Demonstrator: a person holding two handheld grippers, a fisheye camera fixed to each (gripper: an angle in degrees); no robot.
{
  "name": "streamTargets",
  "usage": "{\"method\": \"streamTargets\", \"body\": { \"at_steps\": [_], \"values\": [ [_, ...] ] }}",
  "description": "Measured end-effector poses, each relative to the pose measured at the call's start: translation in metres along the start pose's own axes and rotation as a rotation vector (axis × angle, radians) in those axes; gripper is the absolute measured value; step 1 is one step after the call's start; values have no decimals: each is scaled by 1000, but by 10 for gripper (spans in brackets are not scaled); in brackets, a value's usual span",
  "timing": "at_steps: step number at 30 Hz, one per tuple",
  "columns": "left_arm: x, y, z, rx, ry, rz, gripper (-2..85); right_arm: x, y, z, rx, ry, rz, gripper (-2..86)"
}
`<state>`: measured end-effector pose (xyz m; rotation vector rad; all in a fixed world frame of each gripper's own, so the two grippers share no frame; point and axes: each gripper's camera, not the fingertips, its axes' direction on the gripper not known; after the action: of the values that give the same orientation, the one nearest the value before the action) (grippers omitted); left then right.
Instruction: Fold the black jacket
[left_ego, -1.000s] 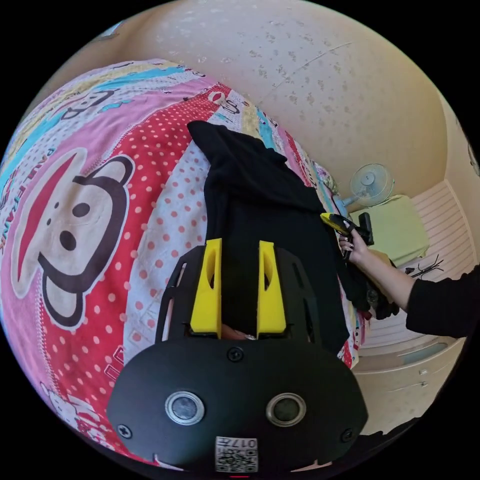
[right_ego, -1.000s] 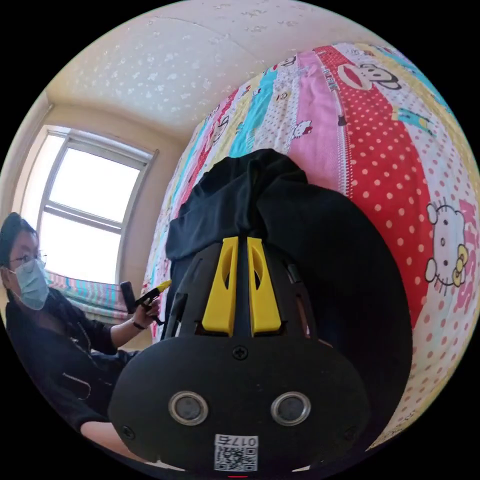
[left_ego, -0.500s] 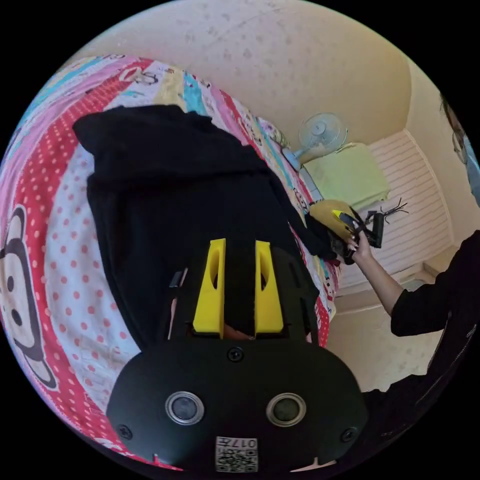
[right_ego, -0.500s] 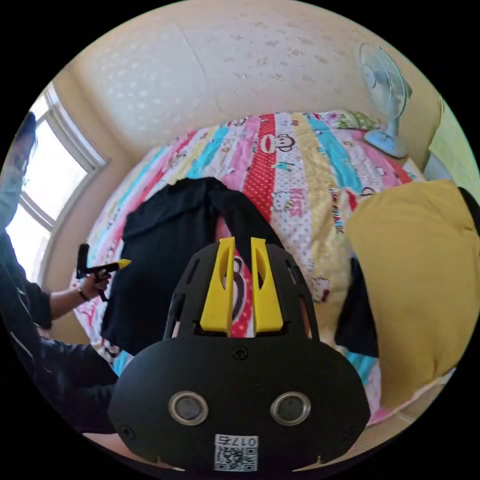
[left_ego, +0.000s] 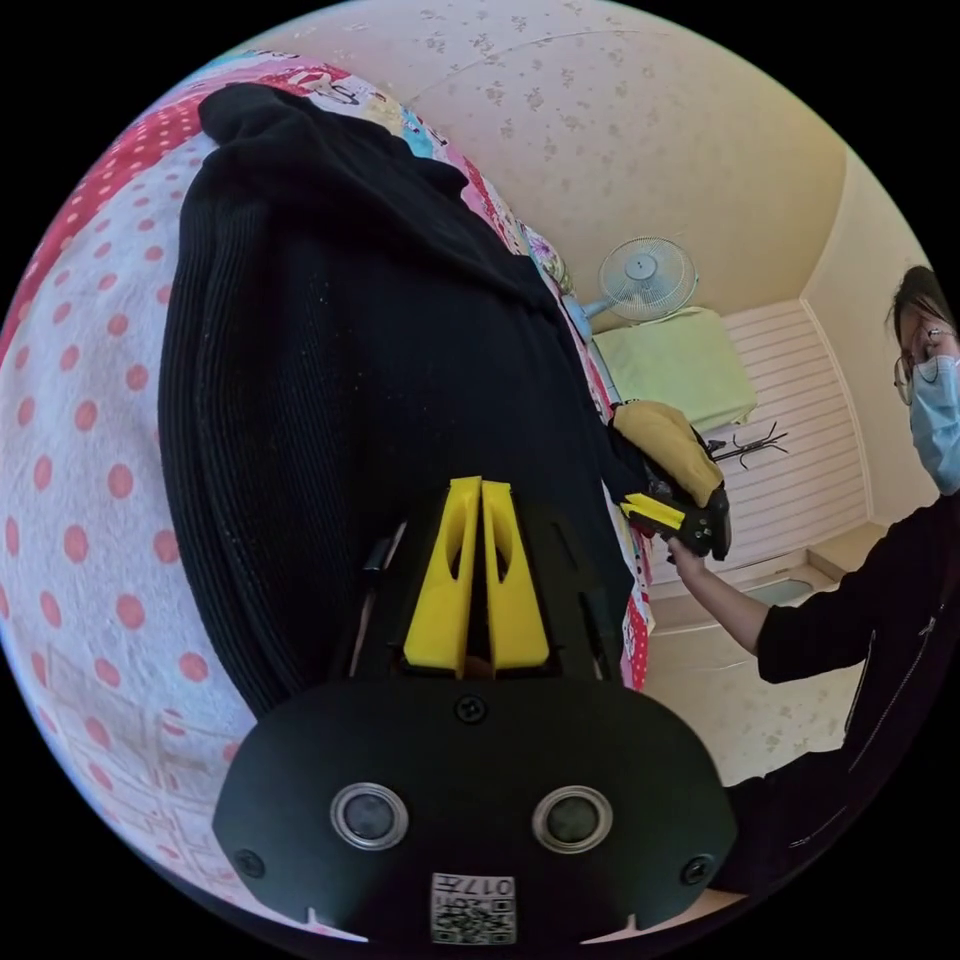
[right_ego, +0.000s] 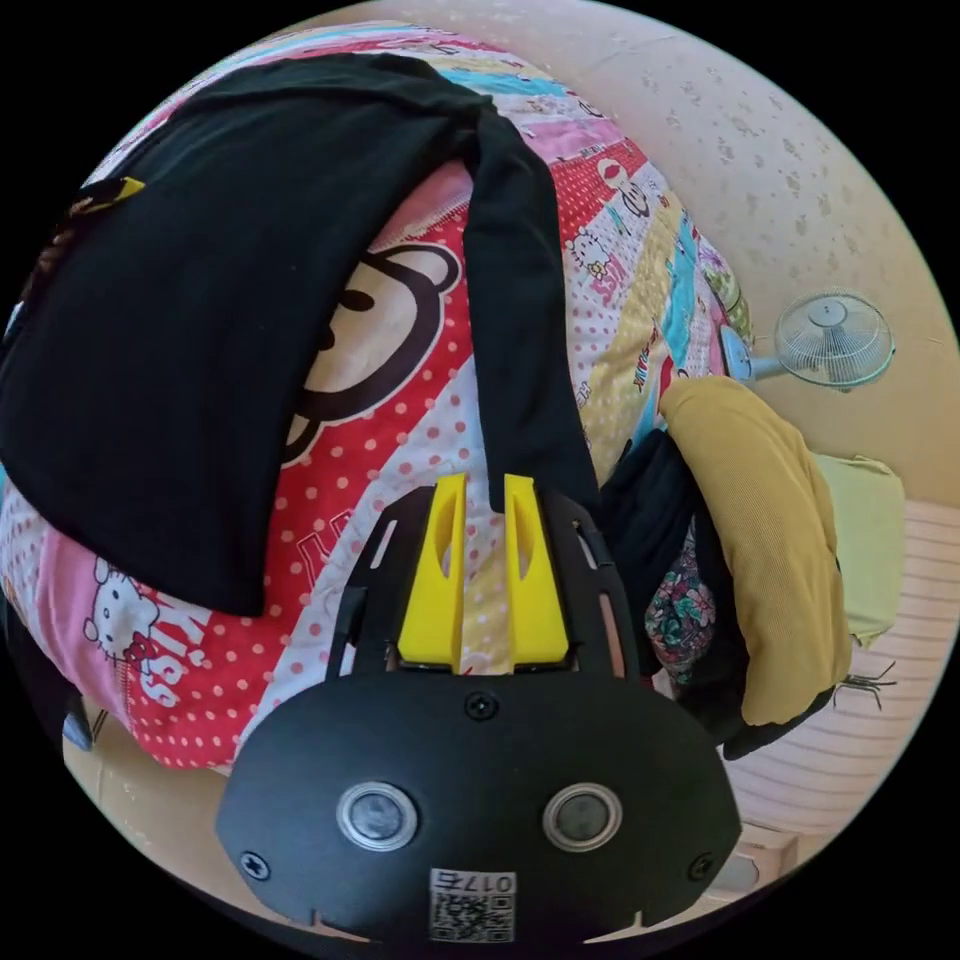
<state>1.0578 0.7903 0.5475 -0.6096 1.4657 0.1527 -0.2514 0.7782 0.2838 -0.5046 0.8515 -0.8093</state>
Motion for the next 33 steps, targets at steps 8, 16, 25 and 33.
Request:
{"method": "streamTargets", "body": {
  "at_steps": [8, 16, 25, 33],
  "values": [
    [-18, 6, -2, 6, 38, -13, -10, 7, -7, 22, -79, 99, -50, 40],
    [-42, 16, -4, 12, 85, -25, -10, 167, -1, -51, 139, -351, 331, 24],
    [-82, 37, -7, 44, 235, -22, -10, 386, 28, -33, 703, -1247, 904, 17],
    [-106, 59, -8, 72, 305, 1, -9, 363, -9, 7, 830, -1528, 1141, 16]
  ]
}}
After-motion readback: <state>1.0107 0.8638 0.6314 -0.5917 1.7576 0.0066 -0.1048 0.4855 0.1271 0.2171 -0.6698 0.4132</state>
